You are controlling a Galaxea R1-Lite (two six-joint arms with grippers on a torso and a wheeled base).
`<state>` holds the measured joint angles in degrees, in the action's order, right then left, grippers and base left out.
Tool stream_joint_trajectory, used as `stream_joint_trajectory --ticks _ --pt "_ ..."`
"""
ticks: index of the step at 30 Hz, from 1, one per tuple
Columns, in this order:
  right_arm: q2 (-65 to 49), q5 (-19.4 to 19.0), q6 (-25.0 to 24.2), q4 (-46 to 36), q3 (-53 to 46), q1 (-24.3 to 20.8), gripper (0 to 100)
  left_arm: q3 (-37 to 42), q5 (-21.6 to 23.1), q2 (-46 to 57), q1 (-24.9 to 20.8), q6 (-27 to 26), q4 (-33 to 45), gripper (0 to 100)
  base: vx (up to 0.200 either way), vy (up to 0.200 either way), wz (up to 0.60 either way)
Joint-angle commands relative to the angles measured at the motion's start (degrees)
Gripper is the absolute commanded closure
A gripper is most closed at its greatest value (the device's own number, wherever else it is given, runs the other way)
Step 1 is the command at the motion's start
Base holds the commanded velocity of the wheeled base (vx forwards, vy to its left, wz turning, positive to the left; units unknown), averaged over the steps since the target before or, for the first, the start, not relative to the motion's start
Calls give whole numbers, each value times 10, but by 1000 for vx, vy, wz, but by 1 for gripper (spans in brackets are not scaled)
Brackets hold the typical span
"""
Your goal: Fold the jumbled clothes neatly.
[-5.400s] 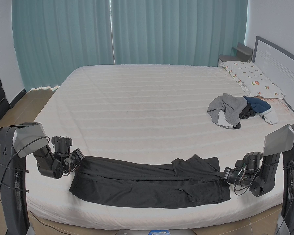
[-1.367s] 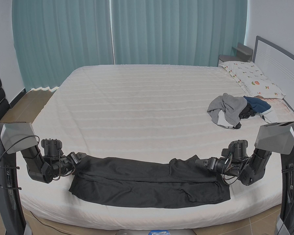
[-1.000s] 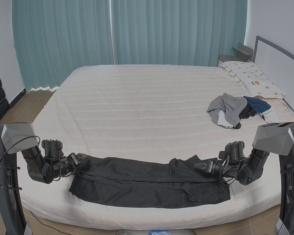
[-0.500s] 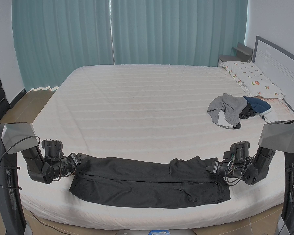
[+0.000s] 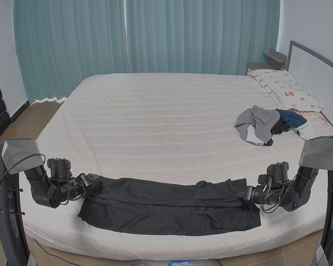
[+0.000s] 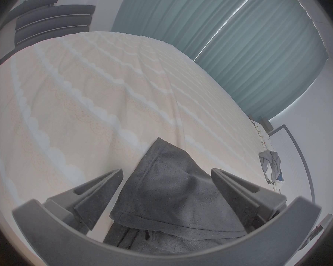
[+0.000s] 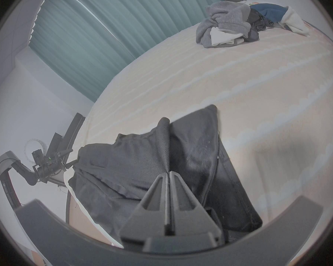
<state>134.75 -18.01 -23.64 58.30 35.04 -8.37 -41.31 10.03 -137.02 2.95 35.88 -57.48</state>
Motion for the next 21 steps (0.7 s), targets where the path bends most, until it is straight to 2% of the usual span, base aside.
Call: stream_joint_trajectory --ticks 1,11,15,21 --pt "-4 0 4 -1 -13 2 100 0 0 -1 0 0 0 0 0 0 0" --pt "-6 0 18 -2 -39 -2 100 0 0 -1 0 0 -1 0 0 0 0" --pt "-5 4 46 -1 -43 -2 100 0 0 -1 0 0 0 0 0 0 0" --pt "0 6 47 -1 -40 1 100 0 0 -1 0 0 0 0 0 0 0"
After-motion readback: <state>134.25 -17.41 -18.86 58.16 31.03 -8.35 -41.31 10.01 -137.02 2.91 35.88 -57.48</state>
